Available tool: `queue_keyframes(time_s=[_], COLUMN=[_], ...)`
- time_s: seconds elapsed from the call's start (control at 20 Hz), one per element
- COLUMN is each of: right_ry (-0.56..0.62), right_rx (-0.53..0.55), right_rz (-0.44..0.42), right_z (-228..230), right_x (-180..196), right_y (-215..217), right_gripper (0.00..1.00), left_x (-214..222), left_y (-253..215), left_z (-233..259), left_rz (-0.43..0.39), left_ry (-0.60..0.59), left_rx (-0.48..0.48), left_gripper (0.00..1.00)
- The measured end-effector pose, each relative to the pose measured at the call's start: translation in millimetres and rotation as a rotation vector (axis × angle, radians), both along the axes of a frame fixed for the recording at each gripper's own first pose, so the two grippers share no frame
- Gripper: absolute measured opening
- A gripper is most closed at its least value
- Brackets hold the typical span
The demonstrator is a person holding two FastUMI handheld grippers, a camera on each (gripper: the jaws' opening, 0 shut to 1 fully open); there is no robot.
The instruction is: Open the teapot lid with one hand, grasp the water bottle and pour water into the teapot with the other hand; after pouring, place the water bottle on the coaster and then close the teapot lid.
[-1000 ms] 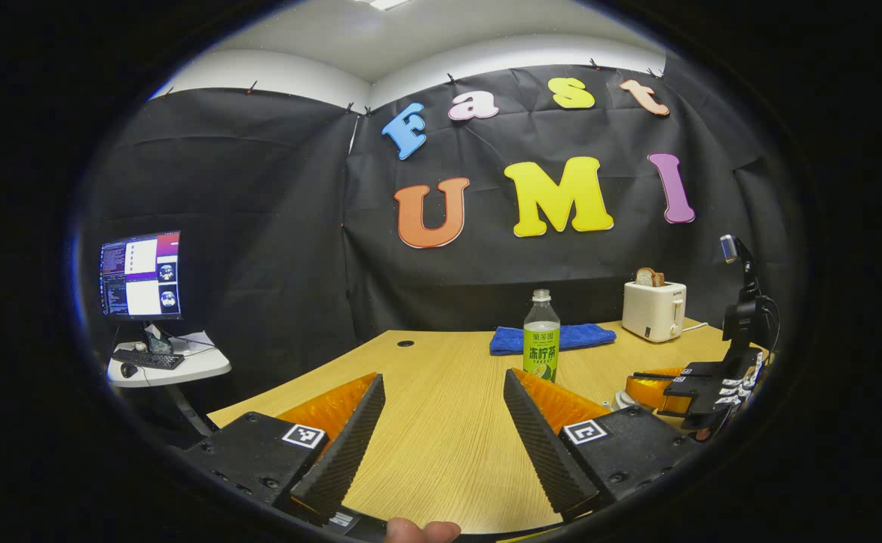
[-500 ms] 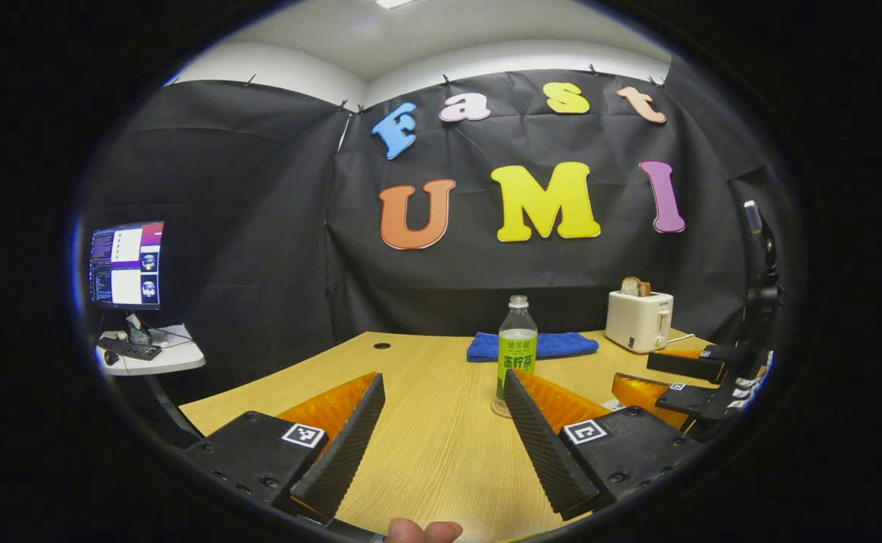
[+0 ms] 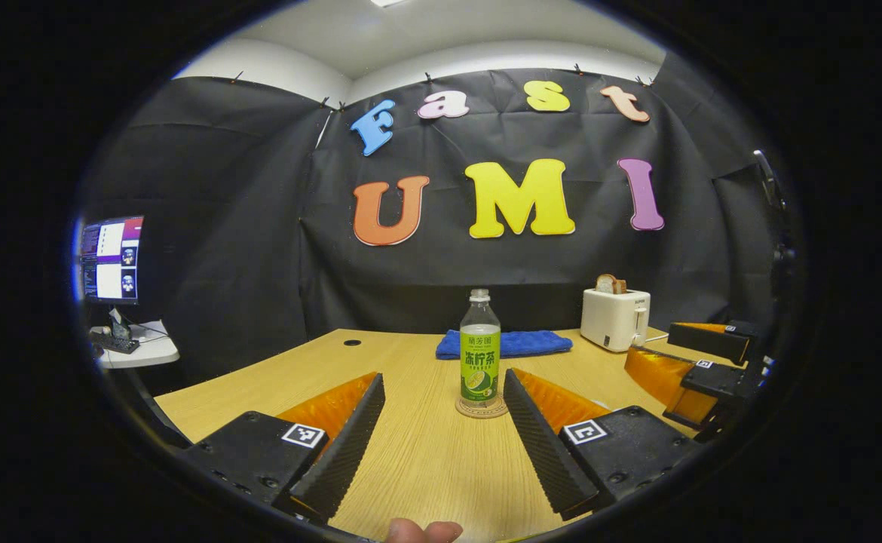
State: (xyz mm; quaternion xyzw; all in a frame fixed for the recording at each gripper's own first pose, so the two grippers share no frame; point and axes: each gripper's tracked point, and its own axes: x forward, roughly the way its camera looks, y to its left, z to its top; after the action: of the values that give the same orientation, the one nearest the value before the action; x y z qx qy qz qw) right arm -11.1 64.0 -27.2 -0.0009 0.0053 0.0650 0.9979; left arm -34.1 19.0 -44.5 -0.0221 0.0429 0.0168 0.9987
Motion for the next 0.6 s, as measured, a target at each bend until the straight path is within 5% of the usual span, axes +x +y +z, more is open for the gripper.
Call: queue_keyframes(time_s=[0.6], right_ry=[-0.076], right_rx=[0.046], right_rz=[-0.125], right_z=[23.5], right_x=[-51.4], right_y=[-28.3], right_gripper=[0.96], left_x=[-20.8], left_y=[-8.4], left_z=[14.3], left_rz=[0.001], left_ry=[-0.058], left_rx=[-0.016], left_gripper=[0.99])
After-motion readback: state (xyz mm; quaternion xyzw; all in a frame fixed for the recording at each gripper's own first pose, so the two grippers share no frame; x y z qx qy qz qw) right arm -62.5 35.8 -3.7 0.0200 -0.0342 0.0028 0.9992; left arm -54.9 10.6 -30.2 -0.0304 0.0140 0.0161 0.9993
